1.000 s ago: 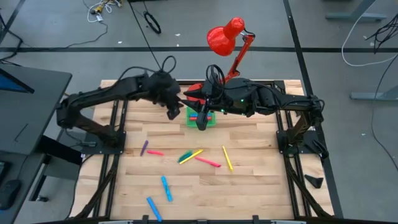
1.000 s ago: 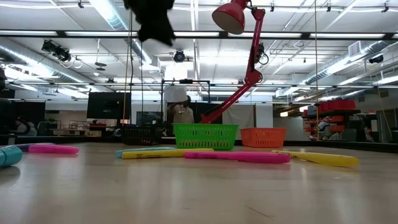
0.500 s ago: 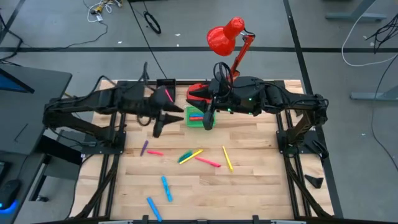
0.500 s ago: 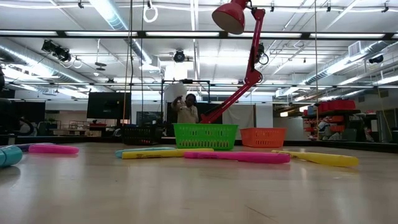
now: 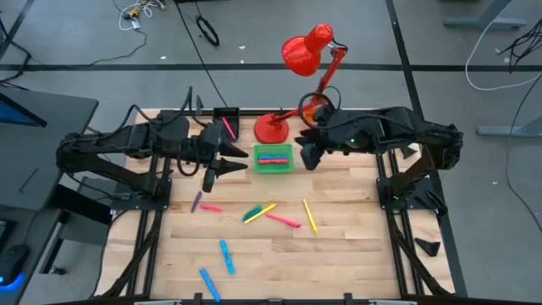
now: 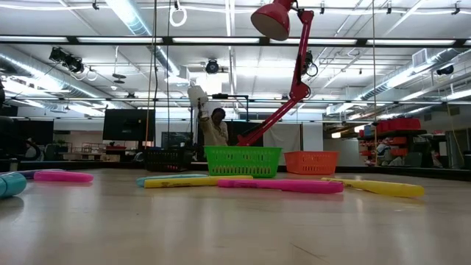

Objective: Pick & Place Markers
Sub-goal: Put the yellow pen into the black basket

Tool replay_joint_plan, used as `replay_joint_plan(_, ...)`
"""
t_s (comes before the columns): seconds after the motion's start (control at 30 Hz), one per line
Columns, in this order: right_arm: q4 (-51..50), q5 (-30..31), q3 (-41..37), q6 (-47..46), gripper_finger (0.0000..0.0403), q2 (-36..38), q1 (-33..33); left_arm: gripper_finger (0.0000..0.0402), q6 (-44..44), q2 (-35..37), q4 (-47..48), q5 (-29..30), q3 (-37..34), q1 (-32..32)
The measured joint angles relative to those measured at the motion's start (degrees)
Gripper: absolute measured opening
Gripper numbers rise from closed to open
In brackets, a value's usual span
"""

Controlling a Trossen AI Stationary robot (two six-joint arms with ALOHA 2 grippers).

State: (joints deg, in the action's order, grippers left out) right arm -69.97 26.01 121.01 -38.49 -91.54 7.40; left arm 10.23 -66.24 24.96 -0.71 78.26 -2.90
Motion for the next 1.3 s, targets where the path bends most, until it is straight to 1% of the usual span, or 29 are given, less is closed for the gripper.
replay_joint_plan(0.1, -4.85, -1.40, 0.07, -5.28, 0.0130, 0.04, 0.00, 0.0151, 0.11, -0.11, -0.30, -0.02, 0.00, 0.00)
replay_joint_plan(0.27, -11.07, -8.04, 0.07, -13.09, 0.0130, -0.07, -0.22, 0.0151, 2.39, -0.11, -1.41, -0.07, 0.00, 0.00)
replay_joint_plan(0.43, -13.58, -12.29, 0.07, -19.46, 0.0130, -0.09, -0.16, 0.0151, 2.70, -0.11, -1.56, -0.07, 0.00, 0.02)
replay_joint_plan(0.53, -15.09, -14.40, 0.07, -21.71, 0.0130, -0.15, 0.02, 0.0151, 2.71, -0.11, -2.04, -0.07, 0.00, 0.02)
replay_joint_plan(0.73, -16.58, -15.15, 0.03, -24.84, 0.0130, -1.23, 0.95, 0.0151, 2.86, -0.11, -2.08, -0.07, 0.00, 0.02)
replay_joint_plan(0.97, -20.18, -14.02, -0.14, -31.36, 0.0130, -2.75, 3.07, 0.0151, 6.53, -0.11, -2.11, -0.07, 0.00, 0.04)
replay_joint_plan(1.13, -18.75, -14.46, -5.18, -36.48, 0.0130, -2.85, 5.22, 0.0151, 7.16, -0.11, -2.22, -0.07, 0.00, 0.04)
replay_joint_plan(1.3, -18.28, -17.69, -12.85, -40.39, 0.0130, -2.94, 7.08, 0.0151, 7.14, -0.11, -2.26, -0.07, 0.00, 0.05)
